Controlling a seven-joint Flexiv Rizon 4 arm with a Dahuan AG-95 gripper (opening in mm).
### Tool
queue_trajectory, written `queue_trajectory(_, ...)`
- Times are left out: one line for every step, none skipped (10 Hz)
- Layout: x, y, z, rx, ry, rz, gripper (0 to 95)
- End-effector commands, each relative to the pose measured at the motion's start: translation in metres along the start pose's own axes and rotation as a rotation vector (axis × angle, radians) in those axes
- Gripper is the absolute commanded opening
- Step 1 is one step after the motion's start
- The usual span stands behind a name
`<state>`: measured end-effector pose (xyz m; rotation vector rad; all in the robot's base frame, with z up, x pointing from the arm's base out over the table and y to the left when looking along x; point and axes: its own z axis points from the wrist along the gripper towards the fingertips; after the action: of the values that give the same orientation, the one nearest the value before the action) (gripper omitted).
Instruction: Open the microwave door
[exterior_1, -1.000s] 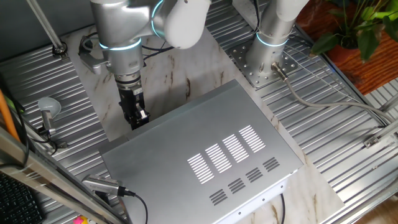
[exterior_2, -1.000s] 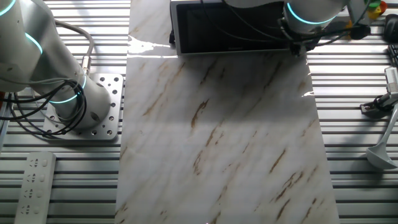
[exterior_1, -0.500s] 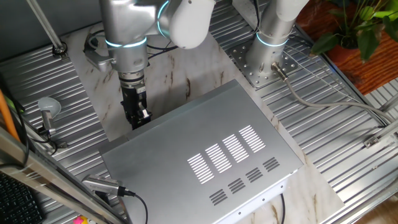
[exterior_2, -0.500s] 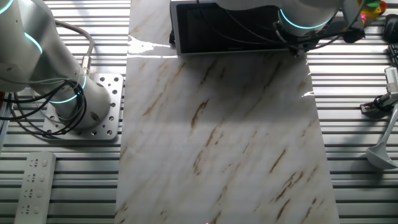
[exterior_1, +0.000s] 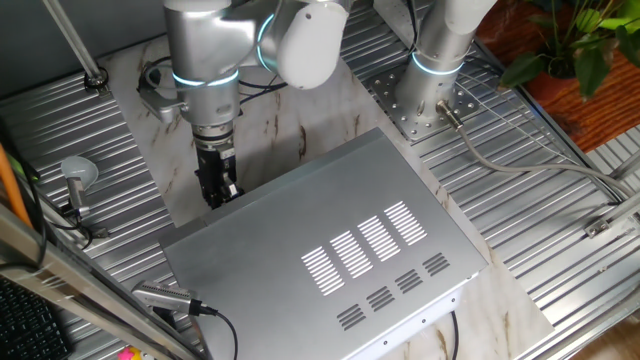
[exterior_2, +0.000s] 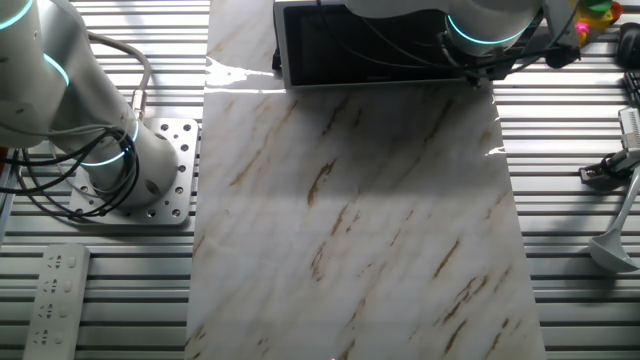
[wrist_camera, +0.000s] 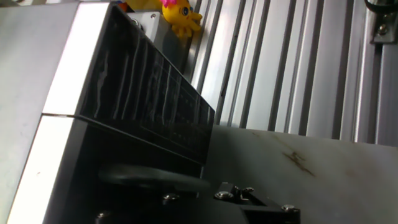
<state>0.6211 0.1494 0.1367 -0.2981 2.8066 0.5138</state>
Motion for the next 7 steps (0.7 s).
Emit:
queue_trajectory(0.0033,-0.0073,-0.001,0.02,0.013,-0.037,38.0)
queue_trajectory(0.0036,-0.0092,-0.0006,0.01,0.008,-0.037,38.0)
queue_trajectory(0.0023,-0.0086,-0.0007,0.008,0.009,-0.037,38.0)
queue_trajectory(0.0011,-0.008,-0.0008,0.007,0.01,-0.036,38.0)
queue_trajectory(0.0002,-0.007,-0.0012,-0.001,0.008,-0.025,38.0)
queue_trajectory(0.0,-0.0063,-0.0018,-0.003,0.007,-0.02,38.0)
queue_trajectory(-0.0009,-0.0041,-0.002,-0.003,0.008,-0.013,38.0)
